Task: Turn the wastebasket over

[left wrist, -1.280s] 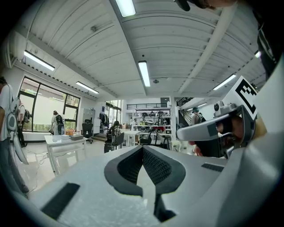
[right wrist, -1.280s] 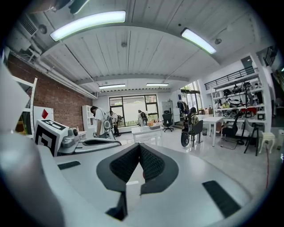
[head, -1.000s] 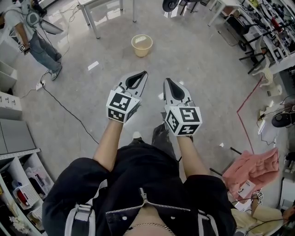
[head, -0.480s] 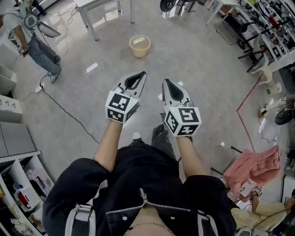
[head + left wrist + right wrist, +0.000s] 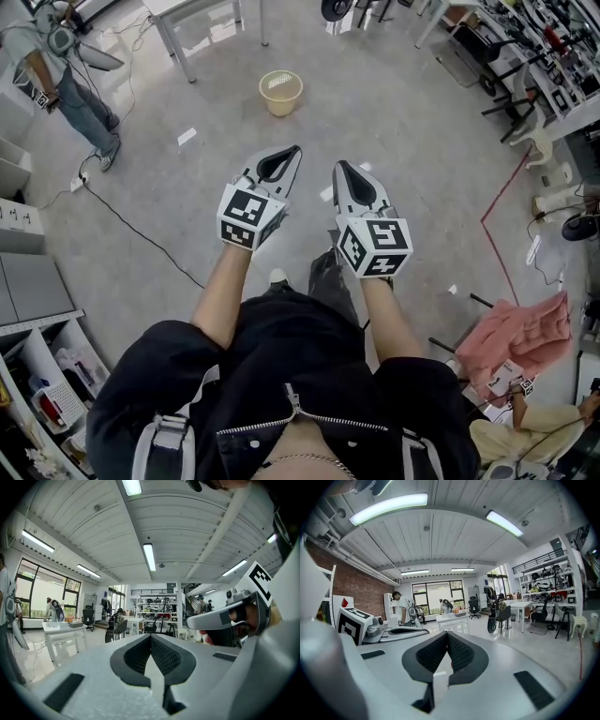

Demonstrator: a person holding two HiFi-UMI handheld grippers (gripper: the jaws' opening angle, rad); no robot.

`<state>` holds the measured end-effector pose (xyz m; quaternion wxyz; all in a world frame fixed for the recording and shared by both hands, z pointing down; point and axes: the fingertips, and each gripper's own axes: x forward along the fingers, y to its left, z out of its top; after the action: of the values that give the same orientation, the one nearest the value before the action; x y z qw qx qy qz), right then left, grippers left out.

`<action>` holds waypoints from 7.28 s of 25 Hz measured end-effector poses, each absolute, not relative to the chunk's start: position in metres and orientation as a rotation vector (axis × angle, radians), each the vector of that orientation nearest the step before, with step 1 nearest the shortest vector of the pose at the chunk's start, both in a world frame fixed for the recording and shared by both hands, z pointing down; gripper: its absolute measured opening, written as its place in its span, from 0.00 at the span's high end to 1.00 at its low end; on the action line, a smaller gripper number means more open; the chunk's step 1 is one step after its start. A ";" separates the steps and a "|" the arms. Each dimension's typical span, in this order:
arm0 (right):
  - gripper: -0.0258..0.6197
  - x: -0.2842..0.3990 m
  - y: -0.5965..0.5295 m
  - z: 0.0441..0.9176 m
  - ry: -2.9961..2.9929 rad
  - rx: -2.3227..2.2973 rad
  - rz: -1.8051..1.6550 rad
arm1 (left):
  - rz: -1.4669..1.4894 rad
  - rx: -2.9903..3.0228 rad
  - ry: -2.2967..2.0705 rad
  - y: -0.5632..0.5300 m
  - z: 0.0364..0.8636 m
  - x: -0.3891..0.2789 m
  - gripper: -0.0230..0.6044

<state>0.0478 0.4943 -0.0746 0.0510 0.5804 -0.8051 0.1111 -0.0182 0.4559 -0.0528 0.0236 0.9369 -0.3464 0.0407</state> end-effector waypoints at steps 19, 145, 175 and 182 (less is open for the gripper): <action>0.94 0.042 0.463 -0.068 -2.435 1.709 0.369 | 0.134 2.879 -1.067 0.423 -0.048 -0.016 0.96; 0.94 0.073 -0.261 -0.036 -2.580 1.435 0.528 | 0.233 2.726 -1.281 -0.271 -0.018 0.019 0.96; 0.94 0.006 -0.295 -0.001 -2.492 1.399 0.483 | 0.265 2.739 -1.131 -0.317 0.029 -0.037 0.96; 0.94 -0.003 -0.283 0.011 -2.501 1.360 0.488 | 0.243 2.711 -1.159 -0.299 0.041 -0.046 0.96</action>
<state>-0.0026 -0.2828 0.0111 0.1263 0.4671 -0.8589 0.1677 -0.0462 -0.2995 0.0415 0.0915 0.9125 -0.3902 0.0819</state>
